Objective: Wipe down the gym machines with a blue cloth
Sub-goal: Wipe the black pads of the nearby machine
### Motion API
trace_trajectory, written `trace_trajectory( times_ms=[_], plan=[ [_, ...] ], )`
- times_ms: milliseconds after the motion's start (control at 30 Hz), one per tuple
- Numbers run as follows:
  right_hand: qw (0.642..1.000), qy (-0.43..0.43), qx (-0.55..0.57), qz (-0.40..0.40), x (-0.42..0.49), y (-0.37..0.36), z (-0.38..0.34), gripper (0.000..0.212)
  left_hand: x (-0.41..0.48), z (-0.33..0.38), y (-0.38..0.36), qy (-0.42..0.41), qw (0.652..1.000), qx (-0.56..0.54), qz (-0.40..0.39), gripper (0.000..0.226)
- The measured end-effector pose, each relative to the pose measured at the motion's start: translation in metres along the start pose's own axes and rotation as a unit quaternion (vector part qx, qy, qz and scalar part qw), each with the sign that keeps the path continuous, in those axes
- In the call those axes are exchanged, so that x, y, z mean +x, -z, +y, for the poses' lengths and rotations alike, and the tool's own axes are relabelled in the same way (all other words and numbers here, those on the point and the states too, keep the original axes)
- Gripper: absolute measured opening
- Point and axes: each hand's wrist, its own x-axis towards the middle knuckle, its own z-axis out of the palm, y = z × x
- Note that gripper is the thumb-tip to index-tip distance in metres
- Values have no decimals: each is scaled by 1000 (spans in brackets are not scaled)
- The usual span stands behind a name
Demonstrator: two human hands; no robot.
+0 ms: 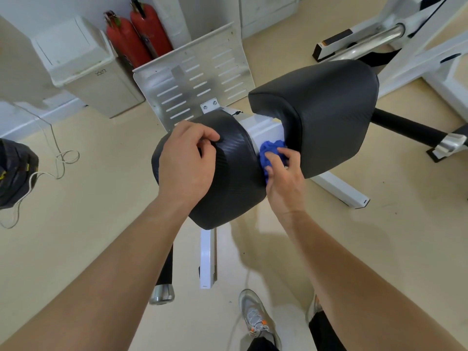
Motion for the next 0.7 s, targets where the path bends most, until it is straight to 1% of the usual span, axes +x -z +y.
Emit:
trace_trajectory(
  times_ms=[67, 100, 233, 300, 367, 467, 500, 633, 700],
  plan=[
    [999, 7, -35, -6, -5, 7, -6, 30, 1, 2, 5, 11, 1000, -4, 0, 24],
    [999, 7, -35, -3, -4, 12, -12, 28, 2, 2, 7, 9, 1000, -6, -1, 24],
    [998, -24, 49, 39, 23, 19, -40, 26, 6, 2, 12, -7, 1000, -5, 5, 23],
    [998, -23, 31, 54, 24, 12, -42, 26, 5, -1, 12, -3, 1000, -9, 13, 23],
    [998, -44, 26, 43, 12, 6, -31, 23, -1, -2, 9, -4, 1000, -14, 11, 23],
    [999, -42, -17, -9, -10, 4, -10, 21, -13, -3, 8, -18, 1000, -22, 4, 22],
    [999, -46, -14, -13, -11, 7, -10, 19, -16, -4, 8, -23, 999, -24, 2, 21],
    [998, -18, 34, 44, 11, 16, -35, 21, -25, -8, 9, -31, 999, -22, -3, 20],
    [998, -23, 39, 49, 19, 15, -37, 19, -28, -11, 8, -25, 1000, -16, -4, 20]
  ],
)
